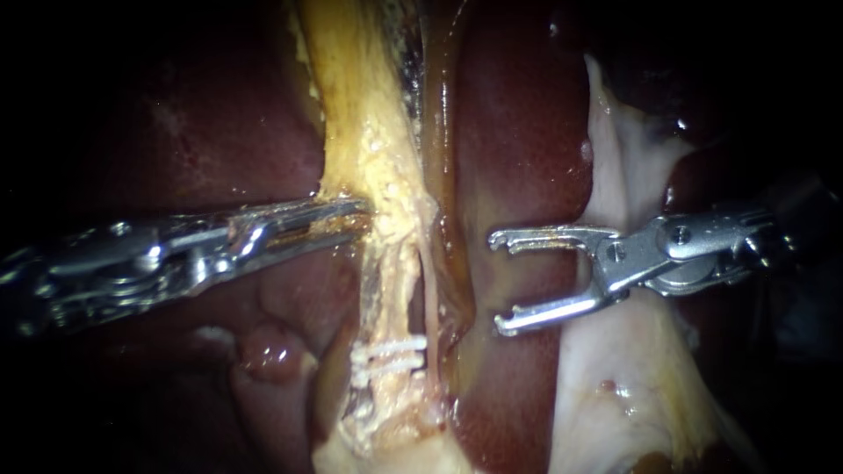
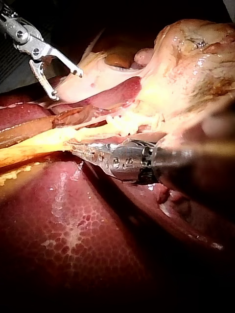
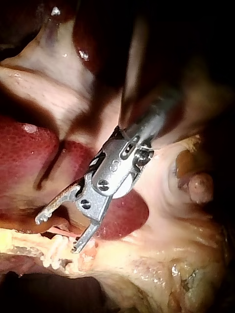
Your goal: Going back second clip left tube
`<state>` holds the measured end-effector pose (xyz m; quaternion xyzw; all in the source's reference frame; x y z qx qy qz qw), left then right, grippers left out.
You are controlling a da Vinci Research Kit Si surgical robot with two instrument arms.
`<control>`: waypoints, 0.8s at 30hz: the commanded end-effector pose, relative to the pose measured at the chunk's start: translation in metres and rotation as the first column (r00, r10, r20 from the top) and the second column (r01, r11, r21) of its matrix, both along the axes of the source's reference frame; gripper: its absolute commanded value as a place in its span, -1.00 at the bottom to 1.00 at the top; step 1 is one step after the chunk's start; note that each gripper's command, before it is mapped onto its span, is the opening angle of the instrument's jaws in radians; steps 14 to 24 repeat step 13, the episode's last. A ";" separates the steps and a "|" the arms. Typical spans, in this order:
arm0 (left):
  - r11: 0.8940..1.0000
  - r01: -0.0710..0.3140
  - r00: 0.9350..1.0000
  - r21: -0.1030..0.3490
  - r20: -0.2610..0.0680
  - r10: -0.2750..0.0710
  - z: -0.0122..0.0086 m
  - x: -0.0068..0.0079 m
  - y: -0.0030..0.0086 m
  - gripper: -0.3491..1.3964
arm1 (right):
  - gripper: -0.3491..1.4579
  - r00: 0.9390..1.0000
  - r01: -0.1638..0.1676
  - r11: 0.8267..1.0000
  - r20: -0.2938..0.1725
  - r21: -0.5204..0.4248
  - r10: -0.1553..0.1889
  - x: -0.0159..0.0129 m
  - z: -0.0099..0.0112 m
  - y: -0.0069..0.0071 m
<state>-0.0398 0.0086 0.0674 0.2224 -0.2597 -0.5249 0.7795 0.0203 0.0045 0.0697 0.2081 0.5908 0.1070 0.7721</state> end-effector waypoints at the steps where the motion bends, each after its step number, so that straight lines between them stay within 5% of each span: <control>1: 1.000 0.000 1.000 0.002 0.000 0.000 0.0000 0.0000 0.0000 -1.00 | 0.05 1.000 -0.002 1.000 -0.001 -0.002 0.002 -0.0001 -0.0001 0.0001; 24: 1.000 0.001 1.000 0.002 0.000 -0.001 0.0000 0.0000 0.0000 -1.00 | 0.05 1.000 -0.002 1.000 -0.012 -0.027 0.002 -0.0005 -0.0001 0.0005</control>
